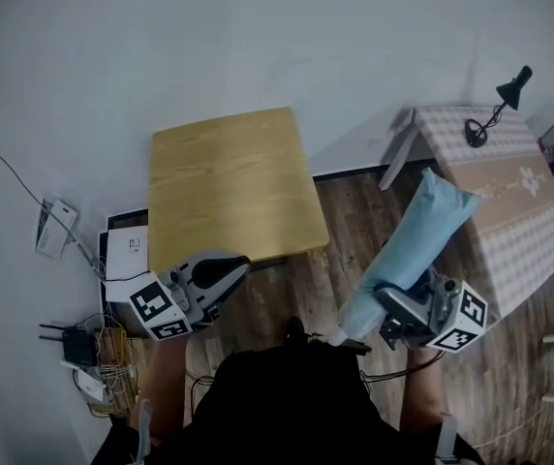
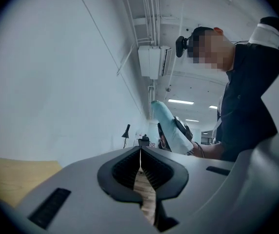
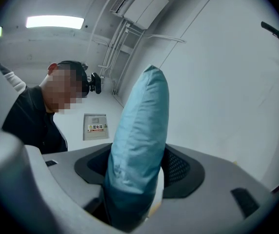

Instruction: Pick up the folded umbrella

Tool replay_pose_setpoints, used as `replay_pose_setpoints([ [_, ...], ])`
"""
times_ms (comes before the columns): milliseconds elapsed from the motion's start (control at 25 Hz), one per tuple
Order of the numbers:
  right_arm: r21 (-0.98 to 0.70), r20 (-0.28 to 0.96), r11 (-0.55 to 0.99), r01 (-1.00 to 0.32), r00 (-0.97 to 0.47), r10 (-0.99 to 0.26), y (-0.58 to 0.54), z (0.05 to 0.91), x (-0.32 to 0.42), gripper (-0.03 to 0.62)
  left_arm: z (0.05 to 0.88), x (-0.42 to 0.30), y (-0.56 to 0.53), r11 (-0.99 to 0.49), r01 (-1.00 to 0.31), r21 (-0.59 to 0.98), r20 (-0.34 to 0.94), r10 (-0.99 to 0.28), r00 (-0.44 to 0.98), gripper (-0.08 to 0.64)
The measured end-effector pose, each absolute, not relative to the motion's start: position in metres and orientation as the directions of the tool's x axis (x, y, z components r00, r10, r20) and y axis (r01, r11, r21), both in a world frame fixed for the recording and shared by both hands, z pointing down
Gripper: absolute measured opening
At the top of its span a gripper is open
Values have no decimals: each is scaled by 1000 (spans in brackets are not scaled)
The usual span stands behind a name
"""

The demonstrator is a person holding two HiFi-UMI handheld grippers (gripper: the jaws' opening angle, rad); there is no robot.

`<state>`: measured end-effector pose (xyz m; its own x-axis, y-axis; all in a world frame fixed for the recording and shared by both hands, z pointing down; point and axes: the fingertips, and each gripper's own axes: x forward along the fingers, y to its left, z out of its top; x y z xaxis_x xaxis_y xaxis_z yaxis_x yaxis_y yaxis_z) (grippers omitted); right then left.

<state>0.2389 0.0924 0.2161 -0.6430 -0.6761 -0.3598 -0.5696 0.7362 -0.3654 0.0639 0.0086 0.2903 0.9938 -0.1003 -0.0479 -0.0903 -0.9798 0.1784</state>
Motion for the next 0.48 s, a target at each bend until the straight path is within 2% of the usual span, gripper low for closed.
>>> replay_pose_setpoints([
  [200, -383, -367, 766, -517, -675, -640, 121, 196, 177, 304, 278, 15, 49, -983, -85, 163, -41, -93, 995, 15],
  [480, -396, -336, 789, -470, -725, -601, 161, 199, 101, 305, 282, -60, 95, -984, -155, 93, -4, -156, 988, 15],
])
